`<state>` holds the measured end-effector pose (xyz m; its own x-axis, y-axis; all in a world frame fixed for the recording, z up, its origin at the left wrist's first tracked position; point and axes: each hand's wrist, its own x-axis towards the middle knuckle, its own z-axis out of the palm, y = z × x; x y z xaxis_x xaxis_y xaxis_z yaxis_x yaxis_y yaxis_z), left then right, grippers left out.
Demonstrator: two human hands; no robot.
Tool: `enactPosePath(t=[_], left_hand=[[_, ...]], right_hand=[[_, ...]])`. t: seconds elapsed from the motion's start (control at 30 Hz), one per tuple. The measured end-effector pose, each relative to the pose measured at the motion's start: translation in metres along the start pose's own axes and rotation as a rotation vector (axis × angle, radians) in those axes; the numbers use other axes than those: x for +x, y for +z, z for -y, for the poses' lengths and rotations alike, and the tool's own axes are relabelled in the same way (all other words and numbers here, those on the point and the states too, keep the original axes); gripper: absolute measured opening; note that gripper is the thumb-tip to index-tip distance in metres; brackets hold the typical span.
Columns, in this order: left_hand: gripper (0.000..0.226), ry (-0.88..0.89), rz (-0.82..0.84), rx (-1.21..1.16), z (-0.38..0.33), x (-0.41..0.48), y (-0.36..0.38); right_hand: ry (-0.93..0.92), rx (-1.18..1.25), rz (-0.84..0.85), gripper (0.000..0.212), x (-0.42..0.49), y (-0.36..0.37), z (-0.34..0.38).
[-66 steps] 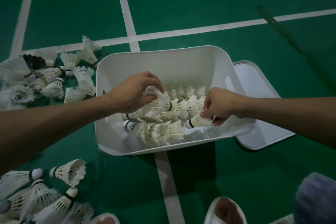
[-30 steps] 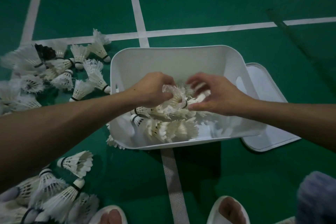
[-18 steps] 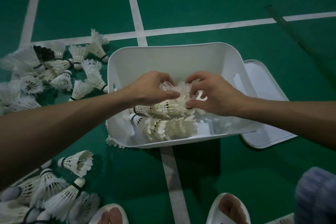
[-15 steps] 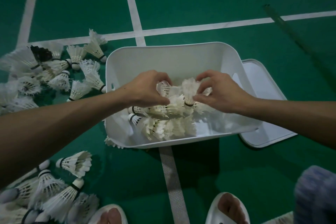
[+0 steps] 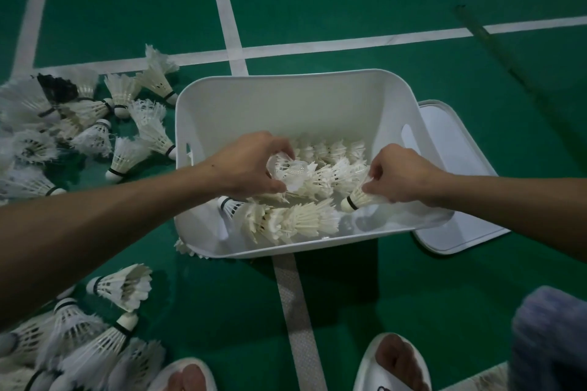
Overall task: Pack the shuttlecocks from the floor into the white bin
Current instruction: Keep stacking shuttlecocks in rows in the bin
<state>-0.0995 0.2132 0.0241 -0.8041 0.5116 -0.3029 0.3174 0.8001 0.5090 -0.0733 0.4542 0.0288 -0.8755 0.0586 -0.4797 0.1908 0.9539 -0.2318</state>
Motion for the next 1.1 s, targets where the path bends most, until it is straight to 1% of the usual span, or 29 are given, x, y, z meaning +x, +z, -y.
enactPosePath(t=[0.07, 0.17, 0.23, 0.33, 0.5, 0.57, 0.67, 0.73, 0.87, 0.93, 1.0, 1.1], left_hand=[[0.047, 0.001, 0.0, -0.006, 0.001, 0.001, 0.001], [0.047, 0.01, -0.003, 0.001, 0.001, 0.002, 0.002], [0.048, 0.011, 0.003, -0.007, 0.0, 0.003, 0.003], [0.049, 0.01, 0.008, -0.022, 0.0, 0.004, 0.004], [0.051, 0.017, 0.012, -0.013, 0.0, 0.007, 0.007], [0.051, 0.021, 0.007, -0.012, 0.0, 0.008, 0.008], [0.051, 0.025, 0.011, -0.027, -0.002, 0.01, 0.008], [0.05, 0.03, 0.009, -0.029, -0.003, 0.011, 0.009], [0.047, 0.048, -0.019, 0.002, -0.004, 0.013, 0.01], [0.045, 0.05, -0.036, 0.008, -0.005, 0.014, 0.011], [0.045, 0.055, -0.04, 0.006, -0.008, 0.016, 0.012], [0.047, 0.07, -0.049, 0.013, -0.014, 0.018, 0.013]], right_hand=[[0.056, 0.073, 0.053, 0.016, 0.001, 0.006, -0.004], [0.154, 0.296, 0.152, 0.008, 0.003, 0.017, -0.008], [0.206, 0.389, 0.204, 0.007, 0.004, 0.022, -0.008], [0.257, 0.484, 0.257, 0.01, 0.007, 0.029, -0.009], [0.315, 0.546, 0.288, 0.01, 0.016, 0.036, -0.007], [0.358, 0.585, 0.326, 0.011, 0.017, 0.04, -0.001], [0.411, 0.716, 0.414, 0.007, 0.016, 0.046, 0.011], [0.414, 0.763, 0.41, 0.007, 0.019, 0.05, 0.014], [0.435, 0.819, 0.381, 0.009, 0.02, 0.047, 0.013], [0.438, 0.803, 0.373, 0.009, 0.02, 0.043, 0.011], [0.421, 0.708, 0.371, 0.008, 0.021, 0.039, 0.008], [0.355, 0.469, 0.361, 0.006, 0.021, 0.026, 0.004]])
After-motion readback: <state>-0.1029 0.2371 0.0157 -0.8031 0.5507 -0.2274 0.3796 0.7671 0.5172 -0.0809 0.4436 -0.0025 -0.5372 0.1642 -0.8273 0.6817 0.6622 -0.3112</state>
